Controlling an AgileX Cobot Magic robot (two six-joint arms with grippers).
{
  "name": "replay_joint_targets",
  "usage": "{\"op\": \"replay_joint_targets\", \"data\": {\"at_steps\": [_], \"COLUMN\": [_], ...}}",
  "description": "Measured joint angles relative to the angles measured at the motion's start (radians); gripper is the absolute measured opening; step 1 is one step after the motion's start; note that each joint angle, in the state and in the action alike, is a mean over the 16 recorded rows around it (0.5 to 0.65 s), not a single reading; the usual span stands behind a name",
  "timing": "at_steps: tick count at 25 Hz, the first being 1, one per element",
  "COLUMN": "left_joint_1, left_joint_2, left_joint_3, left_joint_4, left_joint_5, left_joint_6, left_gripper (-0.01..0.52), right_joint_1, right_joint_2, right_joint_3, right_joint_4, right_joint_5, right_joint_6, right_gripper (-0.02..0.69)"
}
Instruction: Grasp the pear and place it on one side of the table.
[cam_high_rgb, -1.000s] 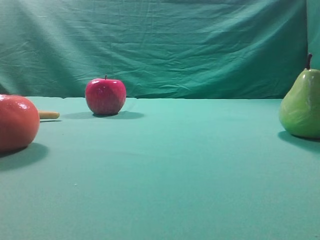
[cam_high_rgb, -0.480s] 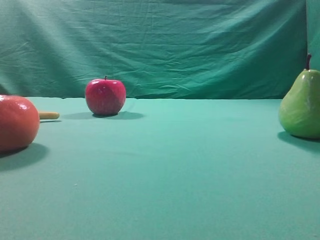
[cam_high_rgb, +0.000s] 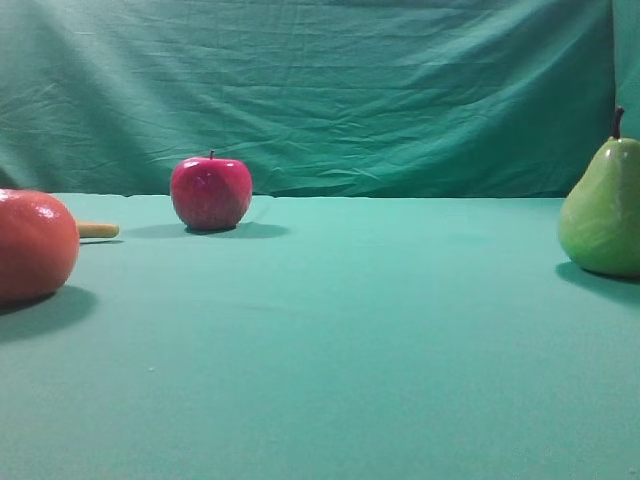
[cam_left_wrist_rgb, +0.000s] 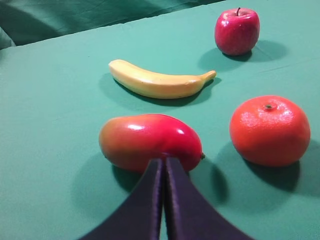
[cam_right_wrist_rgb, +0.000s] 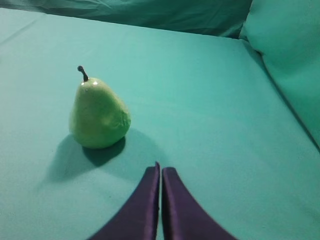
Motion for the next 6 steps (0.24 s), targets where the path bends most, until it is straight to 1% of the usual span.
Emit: {"op": "replay_joint_targets", "data": {"at_steps": [6], "left_joint_1": [0.000], "left_joint_2": [0.000], "left_joint_3": [0.000], "left_joint_4": [0.000], "left_joint_5": [0.000], "left_joint_6": [0.000], "left_gripper": [0.000], "right_joint_1": [0.000], "right_joint_2": [0.000], "right_joint_3": [0.000], "right_joint_4": [-0.002], "right_joint_5": [0.001], "right_joint_6": [0.000], "right_gripper": [0.000]}}
